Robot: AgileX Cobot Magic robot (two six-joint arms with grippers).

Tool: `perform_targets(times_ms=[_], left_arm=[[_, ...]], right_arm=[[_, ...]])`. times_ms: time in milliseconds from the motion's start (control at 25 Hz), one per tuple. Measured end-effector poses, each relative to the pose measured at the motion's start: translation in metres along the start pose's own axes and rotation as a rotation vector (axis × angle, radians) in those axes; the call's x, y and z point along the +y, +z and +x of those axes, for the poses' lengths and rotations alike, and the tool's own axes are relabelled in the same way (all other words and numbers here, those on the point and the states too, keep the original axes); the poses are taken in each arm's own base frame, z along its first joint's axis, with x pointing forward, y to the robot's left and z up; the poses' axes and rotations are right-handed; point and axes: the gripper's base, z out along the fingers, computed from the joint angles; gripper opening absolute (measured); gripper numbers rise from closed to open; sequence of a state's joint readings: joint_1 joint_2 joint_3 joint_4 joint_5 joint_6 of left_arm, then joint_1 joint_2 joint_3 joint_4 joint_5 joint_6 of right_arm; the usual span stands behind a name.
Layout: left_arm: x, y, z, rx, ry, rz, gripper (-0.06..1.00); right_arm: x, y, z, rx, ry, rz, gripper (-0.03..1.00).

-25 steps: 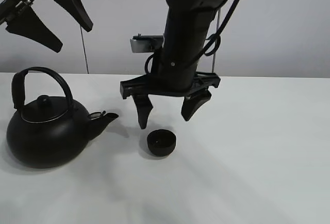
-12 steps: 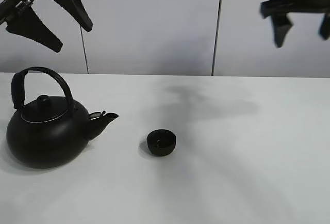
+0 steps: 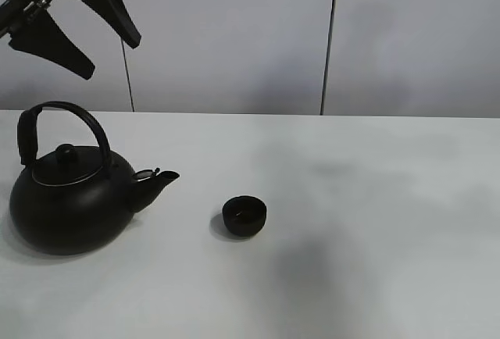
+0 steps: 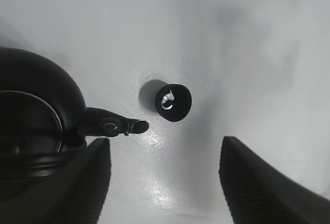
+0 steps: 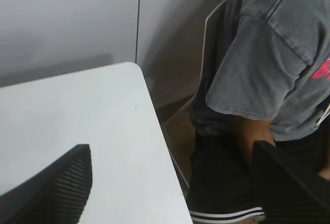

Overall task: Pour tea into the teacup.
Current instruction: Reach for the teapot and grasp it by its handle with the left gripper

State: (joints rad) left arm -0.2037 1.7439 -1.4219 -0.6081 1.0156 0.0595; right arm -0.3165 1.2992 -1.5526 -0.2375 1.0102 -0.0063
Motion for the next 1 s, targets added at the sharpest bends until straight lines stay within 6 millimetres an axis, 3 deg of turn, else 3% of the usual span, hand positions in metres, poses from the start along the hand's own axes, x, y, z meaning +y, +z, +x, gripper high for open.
perform_targets(times_ms=[160,280,400,480,560,680,800,1000], left_arm=[[0.0,0.0,0.0,0.0,0.0,0.0,0.45],[0.0,0.0,0.0,0.0,0.0,0.0,0.45],[0.0,0.0,0.0,0.0,0.0,0.0,0.45],[0.0,0.0,0.0,0.0,0.0,0.0,0.45],[0.0,0.0,0.0,0.0,0.0,0.0,0.45],[0.0,0.0,0.0,0.0,0.0,0.0,0.45],[0.0,0.0,0.0,0.0,0.0,0.0,0.45],[0.0,0.0,0.0,0.0,0.0,0.0,0.45]], right_arm=[[-0.006,-0.093,0.022,-0.193,0.027,-0.067,0.58],[-0.008,-0.162,0.056,-0.345,0.015,-0.132,0.58],[-0.011,-0.21,0.101,-0.435,0.015,-0.178,0.58],[-0.012,-0.228,0.131,-0.477,0.02,-0.192,0.58],[-0.01,-0.236,0.161,-0.502,0.027,-0.205,0.58],[-0.005,-0.232,0.199,-0.503,0.029,-0.214,0.58],[0.002,-0.218,0.231,-0.481,0.046,-0.225,0.58],[0.017,-0.174,0.273,-0.378,0.059,-0.243,0.58]])
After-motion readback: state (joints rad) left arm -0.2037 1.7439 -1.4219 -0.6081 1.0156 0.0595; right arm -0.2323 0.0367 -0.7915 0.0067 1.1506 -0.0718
